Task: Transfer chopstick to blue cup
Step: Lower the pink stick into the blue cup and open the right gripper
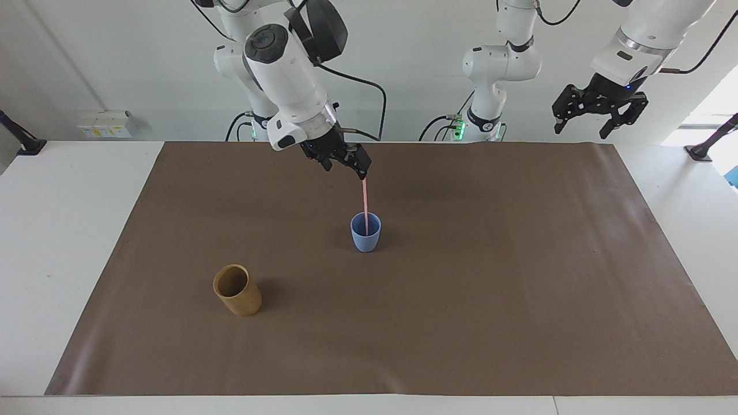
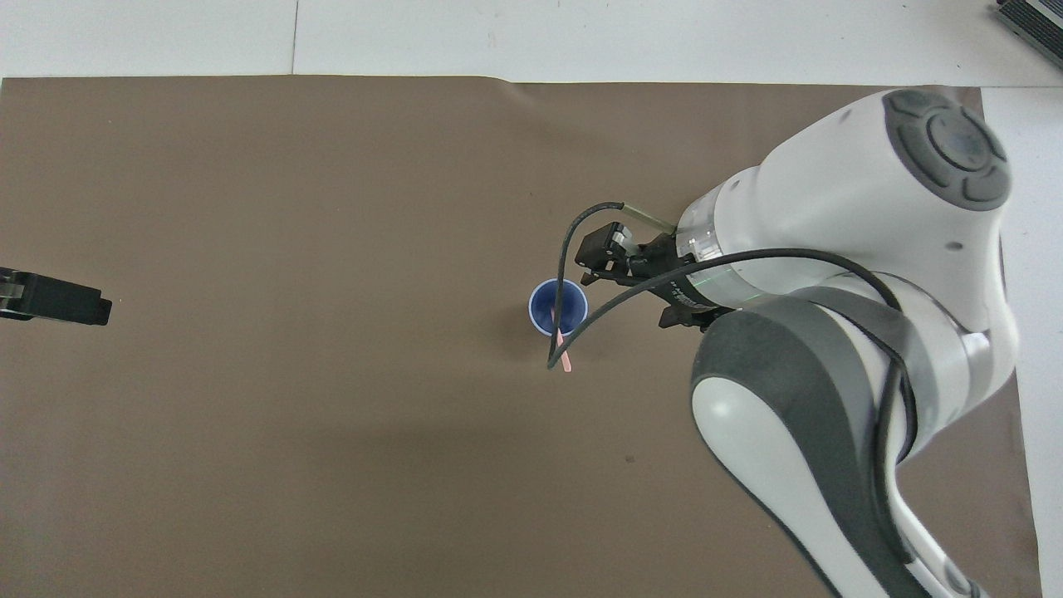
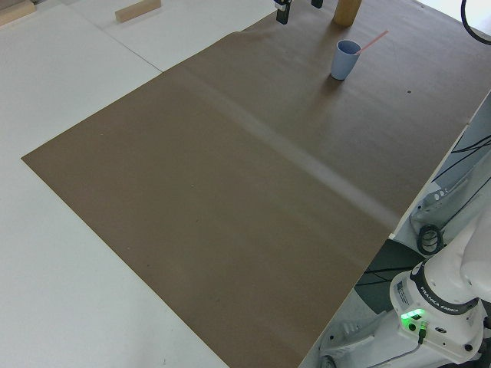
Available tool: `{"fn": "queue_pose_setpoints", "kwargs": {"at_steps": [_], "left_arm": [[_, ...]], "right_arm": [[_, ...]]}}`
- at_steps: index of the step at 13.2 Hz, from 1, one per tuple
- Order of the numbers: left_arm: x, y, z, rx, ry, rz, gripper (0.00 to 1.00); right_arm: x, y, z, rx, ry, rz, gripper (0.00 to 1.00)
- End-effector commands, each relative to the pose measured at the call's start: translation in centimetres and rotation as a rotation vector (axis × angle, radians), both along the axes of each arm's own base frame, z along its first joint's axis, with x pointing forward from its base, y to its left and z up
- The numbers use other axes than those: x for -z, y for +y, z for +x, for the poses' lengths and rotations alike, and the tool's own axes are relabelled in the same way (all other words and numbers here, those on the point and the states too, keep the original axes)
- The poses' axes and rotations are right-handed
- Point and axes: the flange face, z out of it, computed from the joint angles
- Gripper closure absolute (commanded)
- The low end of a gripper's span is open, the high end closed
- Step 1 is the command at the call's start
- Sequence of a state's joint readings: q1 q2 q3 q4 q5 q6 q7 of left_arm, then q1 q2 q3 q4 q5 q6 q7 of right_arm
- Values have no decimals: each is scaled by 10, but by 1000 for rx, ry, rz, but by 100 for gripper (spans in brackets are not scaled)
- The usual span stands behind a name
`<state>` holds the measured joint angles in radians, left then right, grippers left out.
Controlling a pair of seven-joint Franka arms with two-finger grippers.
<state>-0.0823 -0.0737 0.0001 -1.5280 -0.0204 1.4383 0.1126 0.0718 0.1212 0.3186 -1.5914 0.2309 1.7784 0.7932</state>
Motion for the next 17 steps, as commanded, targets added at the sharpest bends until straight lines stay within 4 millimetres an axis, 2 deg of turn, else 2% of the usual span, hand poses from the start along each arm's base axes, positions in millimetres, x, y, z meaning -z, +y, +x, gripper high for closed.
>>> {"fn": "queue_pose_setpoints", "kwargs": {"at_steps": [1,2,4,9,12,13,15,17], "left_arm": [[-2,6,-6,-14,8,3,0],[-2,5,-7,-12,8,3,0],[-2,4,-7,-9,8,3,0],[-2,4,-7,-11,8,3,0],[-3,5,-7,-12,7,2,0],[-3,6,-7,-14,7,2,0],[-3,4,-7,-11,7,2,0],[-3,4,-7,-11,7,2,0]], "right_arm": [[-34,-50,-5,-60,-110,-74,0],[-45,-65,-7,-101,-139,-100,0],[-55,-79,-9,-146,-177,-170,0],[-65,-92,-16,-188,-177,-270,0],[-85,-136,-25,-263,-159,-299,0],[-88,-157,-27,-280,-135,-299,0],[-90,-174,-34,-351,-83,-297,0],[-90,-197,-33,-356,-74,-284,0]]}}
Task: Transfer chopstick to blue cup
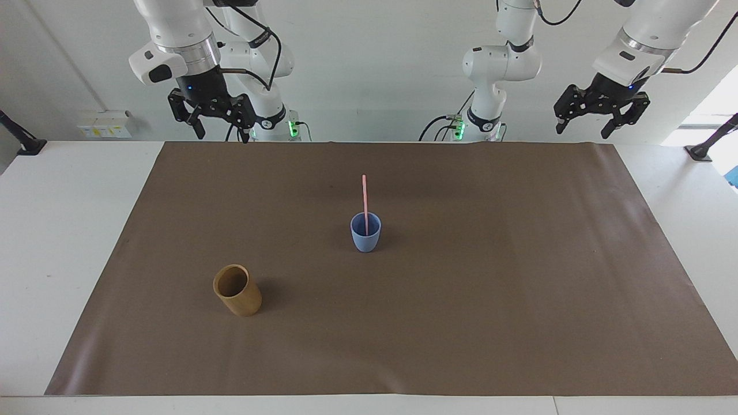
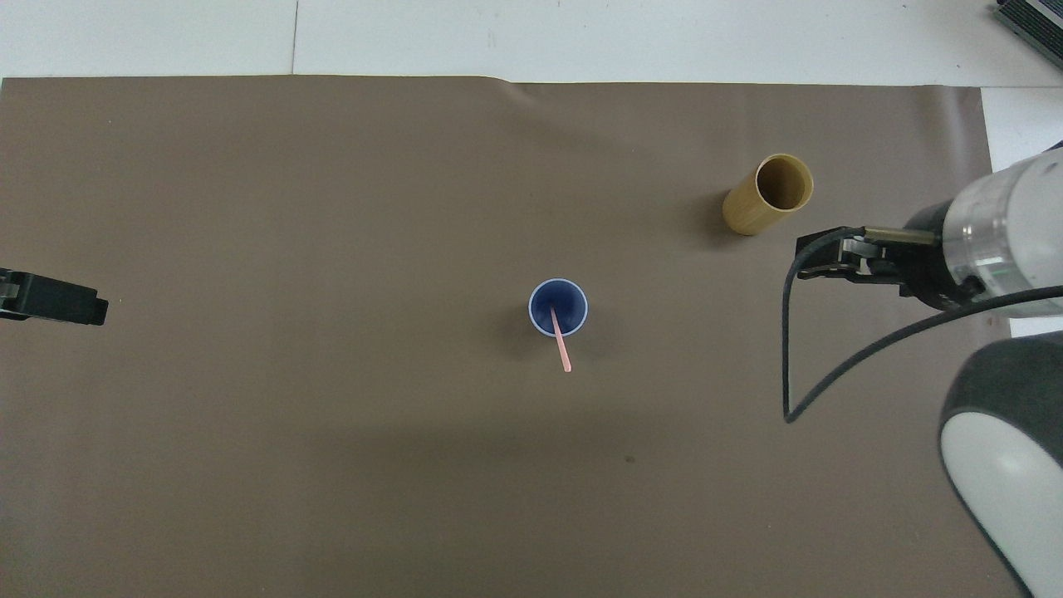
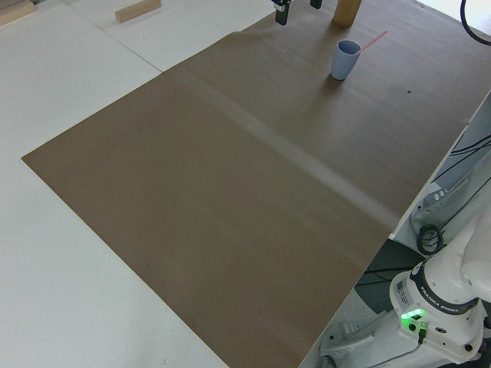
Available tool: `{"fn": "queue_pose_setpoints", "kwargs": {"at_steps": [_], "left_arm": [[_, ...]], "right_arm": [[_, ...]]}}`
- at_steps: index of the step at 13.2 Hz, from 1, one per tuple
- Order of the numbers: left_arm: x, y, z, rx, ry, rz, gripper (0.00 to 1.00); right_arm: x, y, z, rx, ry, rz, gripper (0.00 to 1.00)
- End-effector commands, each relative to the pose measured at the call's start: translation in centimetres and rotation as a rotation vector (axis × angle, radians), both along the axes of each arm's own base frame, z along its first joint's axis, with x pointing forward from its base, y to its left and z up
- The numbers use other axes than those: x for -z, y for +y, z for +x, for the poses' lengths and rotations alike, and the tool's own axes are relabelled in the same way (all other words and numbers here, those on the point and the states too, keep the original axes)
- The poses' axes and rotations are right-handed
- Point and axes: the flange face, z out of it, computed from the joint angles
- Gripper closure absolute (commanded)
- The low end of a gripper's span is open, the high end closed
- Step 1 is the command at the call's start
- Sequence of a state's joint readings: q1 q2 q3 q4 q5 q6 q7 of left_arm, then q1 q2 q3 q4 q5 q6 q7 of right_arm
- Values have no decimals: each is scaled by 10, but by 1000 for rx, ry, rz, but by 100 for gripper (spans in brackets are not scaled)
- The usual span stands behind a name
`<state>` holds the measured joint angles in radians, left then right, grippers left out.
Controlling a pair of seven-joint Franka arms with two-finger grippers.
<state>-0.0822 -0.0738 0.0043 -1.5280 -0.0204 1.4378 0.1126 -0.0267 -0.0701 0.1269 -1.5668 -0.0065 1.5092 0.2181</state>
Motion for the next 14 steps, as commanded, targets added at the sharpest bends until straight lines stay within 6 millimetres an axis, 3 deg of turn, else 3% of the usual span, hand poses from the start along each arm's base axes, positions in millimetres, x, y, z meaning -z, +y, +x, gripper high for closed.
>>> {"fn": "queue_pose_setpoints", "kwargs": {"at_steps": [1,14], "left_arm": [[-2,3,-7,-8,8,3,0],[-3,3,-7,-8,6,3,0]], "right_arm": [[-1,-16,1,-31,13,5,0],[1,-19,0,-31,26,11,0]]}}
